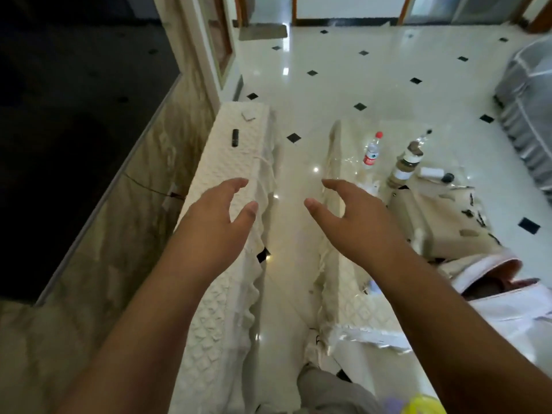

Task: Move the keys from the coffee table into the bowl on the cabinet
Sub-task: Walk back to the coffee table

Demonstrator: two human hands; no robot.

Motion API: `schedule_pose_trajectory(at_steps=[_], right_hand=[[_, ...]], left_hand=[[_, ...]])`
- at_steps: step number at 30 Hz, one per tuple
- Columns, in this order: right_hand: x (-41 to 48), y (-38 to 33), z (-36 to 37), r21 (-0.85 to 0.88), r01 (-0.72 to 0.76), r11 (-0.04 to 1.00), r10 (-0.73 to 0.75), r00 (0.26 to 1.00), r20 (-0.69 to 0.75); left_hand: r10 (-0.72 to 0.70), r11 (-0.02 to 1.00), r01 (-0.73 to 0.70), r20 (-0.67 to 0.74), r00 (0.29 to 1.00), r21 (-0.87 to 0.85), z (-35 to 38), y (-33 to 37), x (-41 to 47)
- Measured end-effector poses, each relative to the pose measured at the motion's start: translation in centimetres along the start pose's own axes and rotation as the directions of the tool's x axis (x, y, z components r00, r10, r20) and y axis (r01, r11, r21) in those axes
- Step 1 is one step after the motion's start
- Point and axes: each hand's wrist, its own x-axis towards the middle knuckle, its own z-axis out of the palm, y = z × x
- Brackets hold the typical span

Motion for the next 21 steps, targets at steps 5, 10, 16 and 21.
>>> schedule_pose_trajectory(at_steps=[5, 10, 16, 21], right_hand=[[3.4, 5.6, -4.1, 0.043, -0.152, 0.987, 0.155, 0.986, -0.067], [7.2, 8.9, -5.8, 0.066, -0.168, 0.984, 0.173, 0.981, -0.088], [11.2, 9.1, -5.7, 0.095, -0.125, 0.988, 0.132, 0.989, -0.07], [14.7, 8.7, -6.2, 0.052, -0.135, 0.989, 0.139, 0.986, -0.088]], left_hand=[[0.029, 0.999, -0.03, 0.089, 0.996, 0.009, 4.4, 3.8, 4.8], [0.049, 0.997, -0.054, 0.086, 0.995, 0.057, 6.5, 5.3, 8.5], [0.029, 0.999, -0.033, 0.079, 0.996, 0.043, 6.8, 5.8, 12.0], [0.05, 0.997, -0.053, 0.046, 0.998, 0.059, 6.7, 6.2, 16.0]])
